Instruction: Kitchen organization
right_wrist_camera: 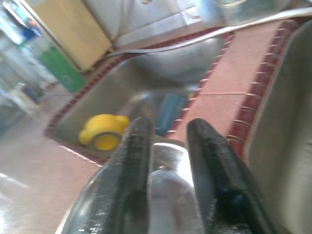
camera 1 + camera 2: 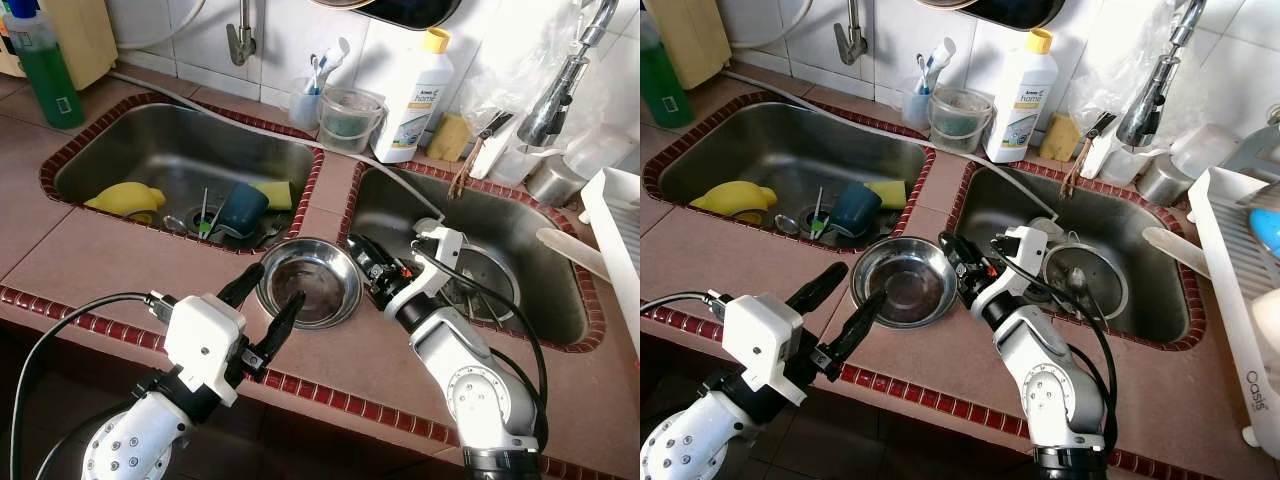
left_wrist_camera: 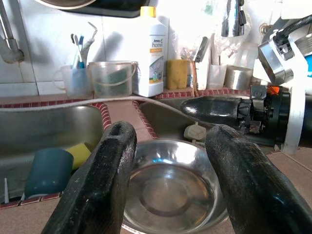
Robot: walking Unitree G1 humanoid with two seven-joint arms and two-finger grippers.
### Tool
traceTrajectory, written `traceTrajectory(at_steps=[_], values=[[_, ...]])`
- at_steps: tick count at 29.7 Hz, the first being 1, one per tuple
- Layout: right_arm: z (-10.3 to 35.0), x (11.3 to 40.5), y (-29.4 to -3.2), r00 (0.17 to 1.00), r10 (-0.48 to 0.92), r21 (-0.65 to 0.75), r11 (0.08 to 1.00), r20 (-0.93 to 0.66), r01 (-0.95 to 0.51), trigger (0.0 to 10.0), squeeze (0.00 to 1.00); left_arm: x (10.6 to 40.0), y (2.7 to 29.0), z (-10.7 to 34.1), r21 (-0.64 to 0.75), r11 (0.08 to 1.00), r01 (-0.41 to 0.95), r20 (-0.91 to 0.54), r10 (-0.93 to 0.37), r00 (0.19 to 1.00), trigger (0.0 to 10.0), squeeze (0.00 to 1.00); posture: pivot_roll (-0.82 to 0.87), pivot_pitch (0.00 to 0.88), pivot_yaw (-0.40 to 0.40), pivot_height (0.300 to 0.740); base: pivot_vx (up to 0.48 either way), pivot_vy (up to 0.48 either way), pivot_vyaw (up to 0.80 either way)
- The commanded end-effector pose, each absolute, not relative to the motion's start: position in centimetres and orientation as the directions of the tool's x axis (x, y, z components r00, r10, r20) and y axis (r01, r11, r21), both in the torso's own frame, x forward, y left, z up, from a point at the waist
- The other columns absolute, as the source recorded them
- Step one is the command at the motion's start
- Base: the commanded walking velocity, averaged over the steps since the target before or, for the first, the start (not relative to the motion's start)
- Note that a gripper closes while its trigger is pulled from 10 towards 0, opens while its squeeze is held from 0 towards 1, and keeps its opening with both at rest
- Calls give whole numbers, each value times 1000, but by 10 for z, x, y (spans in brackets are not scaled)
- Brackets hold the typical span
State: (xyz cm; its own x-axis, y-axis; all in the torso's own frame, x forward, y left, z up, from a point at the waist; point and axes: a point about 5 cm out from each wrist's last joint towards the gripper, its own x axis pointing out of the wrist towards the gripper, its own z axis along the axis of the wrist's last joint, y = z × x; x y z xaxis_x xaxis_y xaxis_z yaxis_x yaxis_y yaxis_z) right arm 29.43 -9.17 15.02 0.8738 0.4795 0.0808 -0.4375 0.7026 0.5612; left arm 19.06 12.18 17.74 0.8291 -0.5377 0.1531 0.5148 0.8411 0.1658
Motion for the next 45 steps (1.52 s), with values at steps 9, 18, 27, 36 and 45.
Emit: traceTrajectory(at_steps=[9, 18, 27, 36, 45], values=[[138, 295, -98, 906, 422, 463, 801, 10, -379, 10000, 1000, 191, 121, 166, 146, 840, 522, 113, -538, 835, 10000, 0, -43, 116, -151, 732, 0, 0, 0], [124, 296, -98, 902, 422, 467, 819, -94, -334, 10000, 0, 192, 119, 166, 144, 837, 528, 117, -544, 831, 10000, 0, -45, 112, -150, 732, 0, 0, 0], [128, 298, -93, 859, 502, 518, 764, -102, -385, 10000, 1000, 193, 116, 168, 141, 835, 532, 131, -548, 826, 10000, 0, -43, 106, -156, 732, 0, 0, 0], [135, 304, -100, 862, 471, 466, 815, -185, -345, 10000, 1000, 192, 112, 168, 133, 838, 530, 142, -545, 826, 10000, 0, -45, 94, -185, 732, 0, 0, 0], [141, 306, -103, 839, 492, 461, 815, -231, -351, 10000, 0, 193, 110, 169, 130, 841, 526, 152, -541, 827, 10000, 0, -48, 92, -193, 732, 0, 0, 0]])
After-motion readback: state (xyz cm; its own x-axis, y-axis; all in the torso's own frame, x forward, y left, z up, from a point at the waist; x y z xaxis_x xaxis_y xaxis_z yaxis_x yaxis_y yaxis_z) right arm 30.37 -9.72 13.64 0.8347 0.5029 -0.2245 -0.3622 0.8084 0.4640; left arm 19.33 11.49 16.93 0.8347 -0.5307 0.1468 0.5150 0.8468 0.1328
